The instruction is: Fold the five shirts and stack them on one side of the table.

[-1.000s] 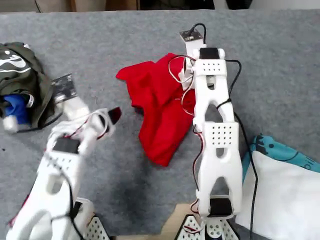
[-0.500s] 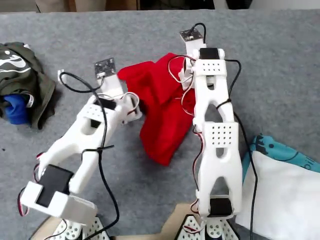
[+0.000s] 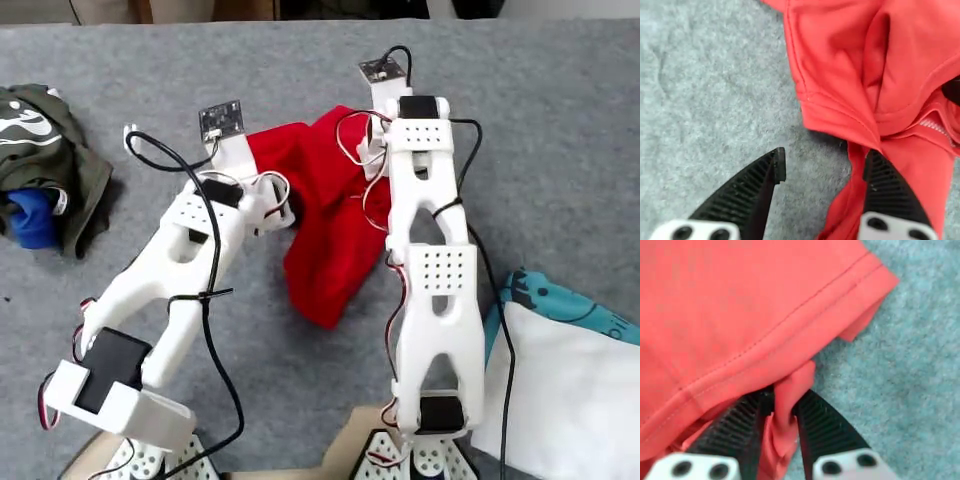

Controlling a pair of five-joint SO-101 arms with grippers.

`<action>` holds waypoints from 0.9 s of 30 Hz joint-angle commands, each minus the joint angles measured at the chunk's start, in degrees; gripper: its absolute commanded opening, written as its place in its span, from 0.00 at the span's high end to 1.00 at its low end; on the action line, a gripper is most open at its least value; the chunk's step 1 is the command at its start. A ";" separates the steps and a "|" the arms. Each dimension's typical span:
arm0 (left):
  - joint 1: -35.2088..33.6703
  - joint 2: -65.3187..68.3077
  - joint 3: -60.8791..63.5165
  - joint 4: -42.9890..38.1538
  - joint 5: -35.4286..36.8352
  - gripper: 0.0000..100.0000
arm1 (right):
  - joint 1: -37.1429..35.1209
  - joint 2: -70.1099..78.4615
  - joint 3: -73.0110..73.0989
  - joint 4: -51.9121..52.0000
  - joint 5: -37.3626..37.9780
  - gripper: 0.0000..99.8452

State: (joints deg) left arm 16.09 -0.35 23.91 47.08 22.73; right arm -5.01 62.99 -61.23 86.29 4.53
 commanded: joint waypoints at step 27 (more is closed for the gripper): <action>-0.09 -6.73 -2.46 -1.41 -1.23 0.74 | 0.84 -0.31 -2.24 -1.32 0.53 0.99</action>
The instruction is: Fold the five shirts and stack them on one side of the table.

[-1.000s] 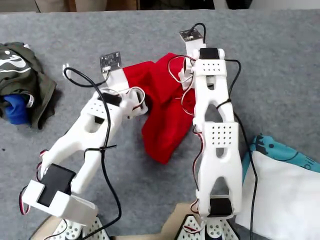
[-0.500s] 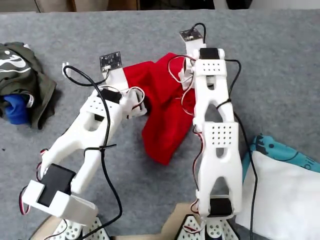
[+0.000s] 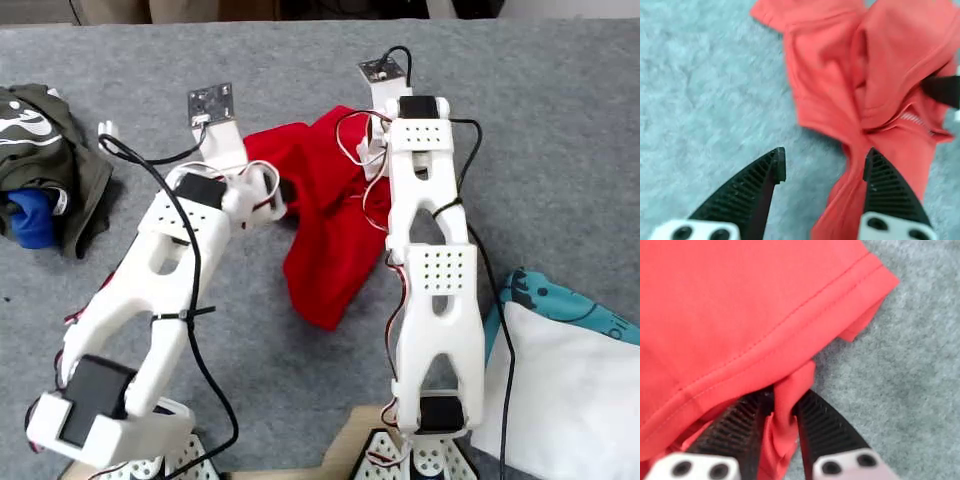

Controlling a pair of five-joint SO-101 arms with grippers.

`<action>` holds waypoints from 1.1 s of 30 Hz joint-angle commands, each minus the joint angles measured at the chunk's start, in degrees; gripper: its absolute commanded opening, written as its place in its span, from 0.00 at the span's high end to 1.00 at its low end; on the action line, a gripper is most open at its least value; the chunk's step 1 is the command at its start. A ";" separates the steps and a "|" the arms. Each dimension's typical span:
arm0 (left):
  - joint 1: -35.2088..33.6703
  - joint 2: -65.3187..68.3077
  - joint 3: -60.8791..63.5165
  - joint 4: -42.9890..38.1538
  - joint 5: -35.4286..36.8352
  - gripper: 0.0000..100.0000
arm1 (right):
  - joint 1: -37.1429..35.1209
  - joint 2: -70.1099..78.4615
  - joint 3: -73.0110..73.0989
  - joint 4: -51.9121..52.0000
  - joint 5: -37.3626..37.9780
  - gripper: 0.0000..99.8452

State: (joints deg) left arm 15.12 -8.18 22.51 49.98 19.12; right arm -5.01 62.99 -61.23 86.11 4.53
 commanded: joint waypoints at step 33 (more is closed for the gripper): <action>-0.53 30.46 -36.48 16.88 15.12 0.98 | 1.01 -0.31 -1.89 -1.32 0.09 0.99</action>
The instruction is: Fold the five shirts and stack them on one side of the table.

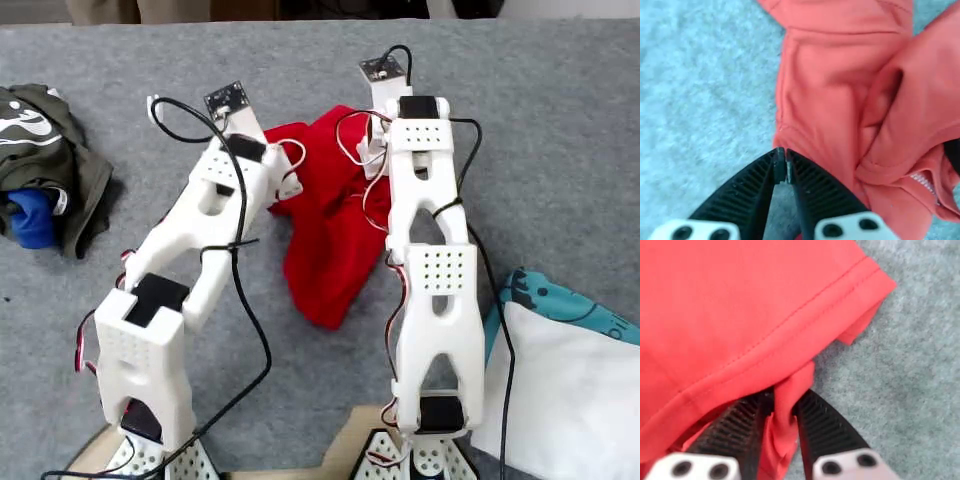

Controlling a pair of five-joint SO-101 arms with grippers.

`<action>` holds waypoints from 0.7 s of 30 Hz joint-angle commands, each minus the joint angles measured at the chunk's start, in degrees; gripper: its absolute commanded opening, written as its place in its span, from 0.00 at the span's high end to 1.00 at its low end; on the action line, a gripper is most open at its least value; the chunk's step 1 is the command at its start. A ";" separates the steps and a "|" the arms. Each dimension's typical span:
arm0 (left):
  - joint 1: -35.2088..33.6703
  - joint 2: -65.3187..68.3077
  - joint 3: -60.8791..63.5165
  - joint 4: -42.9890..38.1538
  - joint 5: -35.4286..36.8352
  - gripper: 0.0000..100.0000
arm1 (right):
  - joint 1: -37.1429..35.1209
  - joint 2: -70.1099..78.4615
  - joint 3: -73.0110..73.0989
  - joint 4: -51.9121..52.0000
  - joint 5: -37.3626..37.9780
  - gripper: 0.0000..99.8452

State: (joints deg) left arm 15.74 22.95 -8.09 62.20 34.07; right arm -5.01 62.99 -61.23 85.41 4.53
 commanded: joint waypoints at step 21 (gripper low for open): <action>0.88 0.04 -8.09 10.55 4.84 0.77 | 0.84 1.10 -3.21 1.58 0.09 0.99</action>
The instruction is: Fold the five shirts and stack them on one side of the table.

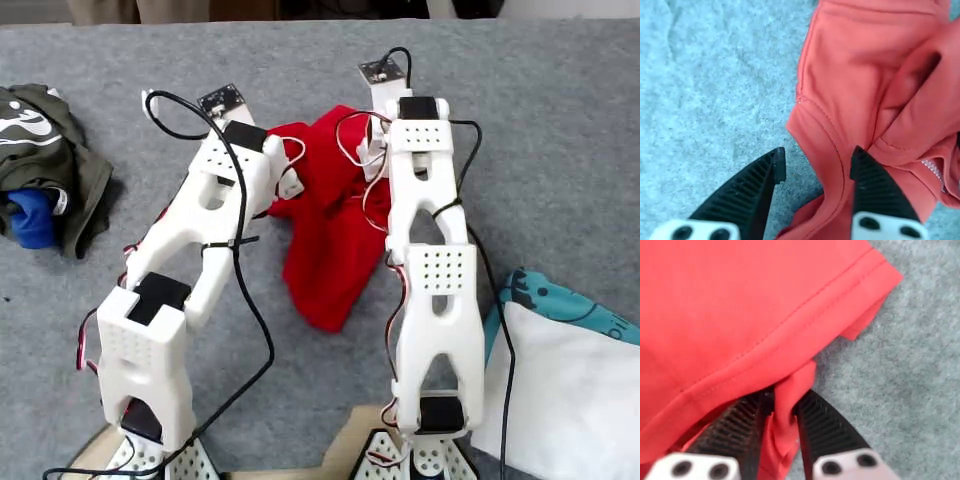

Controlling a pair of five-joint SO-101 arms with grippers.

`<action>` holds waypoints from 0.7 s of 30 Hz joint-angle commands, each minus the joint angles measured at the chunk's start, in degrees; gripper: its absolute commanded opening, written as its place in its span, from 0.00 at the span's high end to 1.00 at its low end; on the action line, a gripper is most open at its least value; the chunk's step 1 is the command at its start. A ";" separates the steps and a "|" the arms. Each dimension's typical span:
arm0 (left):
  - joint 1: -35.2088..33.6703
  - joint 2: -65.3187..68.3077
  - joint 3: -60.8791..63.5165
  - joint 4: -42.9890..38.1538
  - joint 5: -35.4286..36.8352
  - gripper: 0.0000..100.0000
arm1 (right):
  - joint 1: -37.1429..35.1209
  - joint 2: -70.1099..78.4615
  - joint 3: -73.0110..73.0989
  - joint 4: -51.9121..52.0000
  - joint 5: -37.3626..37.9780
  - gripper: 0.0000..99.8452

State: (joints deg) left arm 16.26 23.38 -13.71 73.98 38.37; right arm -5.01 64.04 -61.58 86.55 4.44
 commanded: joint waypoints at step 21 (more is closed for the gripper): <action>-3.25 16.13 -29.45 7.21 -1.67 0.98 | 0.75 0.22 -4.44 -0.79 0.18 0.99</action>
State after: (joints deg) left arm 15.38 40.44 -32.18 75.56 38.46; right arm -5.01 64.48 -63.08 86.90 4.53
